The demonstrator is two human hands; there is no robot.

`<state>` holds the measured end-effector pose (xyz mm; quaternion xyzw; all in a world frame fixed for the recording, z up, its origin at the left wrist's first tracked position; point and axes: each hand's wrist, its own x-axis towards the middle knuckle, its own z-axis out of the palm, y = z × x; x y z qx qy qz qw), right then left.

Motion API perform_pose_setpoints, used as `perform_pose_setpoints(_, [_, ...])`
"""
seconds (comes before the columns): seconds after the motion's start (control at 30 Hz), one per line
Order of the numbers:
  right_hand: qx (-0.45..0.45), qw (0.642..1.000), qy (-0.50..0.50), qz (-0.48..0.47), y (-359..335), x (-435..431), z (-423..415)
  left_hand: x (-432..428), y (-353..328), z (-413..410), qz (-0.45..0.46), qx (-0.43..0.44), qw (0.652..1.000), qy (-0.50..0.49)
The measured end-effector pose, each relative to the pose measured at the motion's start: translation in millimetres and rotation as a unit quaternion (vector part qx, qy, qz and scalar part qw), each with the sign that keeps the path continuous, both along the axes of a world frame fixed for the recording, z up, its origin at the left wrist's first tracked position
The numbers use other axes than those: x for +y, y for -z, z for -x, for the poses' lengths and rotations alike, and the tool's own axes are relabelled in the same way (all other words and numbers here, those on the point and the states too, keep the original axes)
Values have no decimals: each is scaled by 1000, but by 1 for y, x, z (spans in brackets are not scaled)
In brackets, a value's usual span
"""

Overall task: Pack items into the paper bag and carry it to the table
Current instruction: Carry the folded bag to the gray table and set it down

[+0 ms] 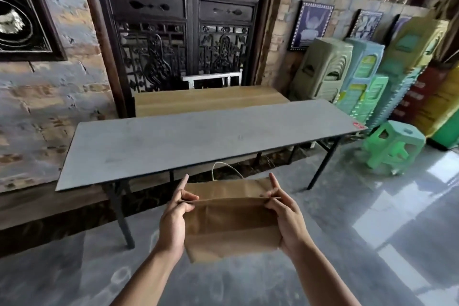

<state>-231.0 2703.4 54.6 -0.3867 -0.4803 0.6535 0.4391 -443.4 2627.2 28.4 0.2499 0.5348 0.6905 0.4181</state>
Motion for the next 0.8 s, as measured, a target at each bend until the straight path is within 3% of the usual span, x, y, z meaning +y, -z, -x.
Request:
perform_pose_setpoints(0.1, [-25, 998, -42, -32, -6, 89, 26, 84, -6, 32, 17, -16, 1000, -3])
perform_pose_setpoints(0.43, [-45, 995, -85, 10, 31, 343, 142, 309, 18, 132, 64, 10, 996, -61])
perform_pose_setpoints(0.8, [-169, 974, -152, 0, 85, 583, 255, 512, 41, 220, 116, 38, 985, -122])
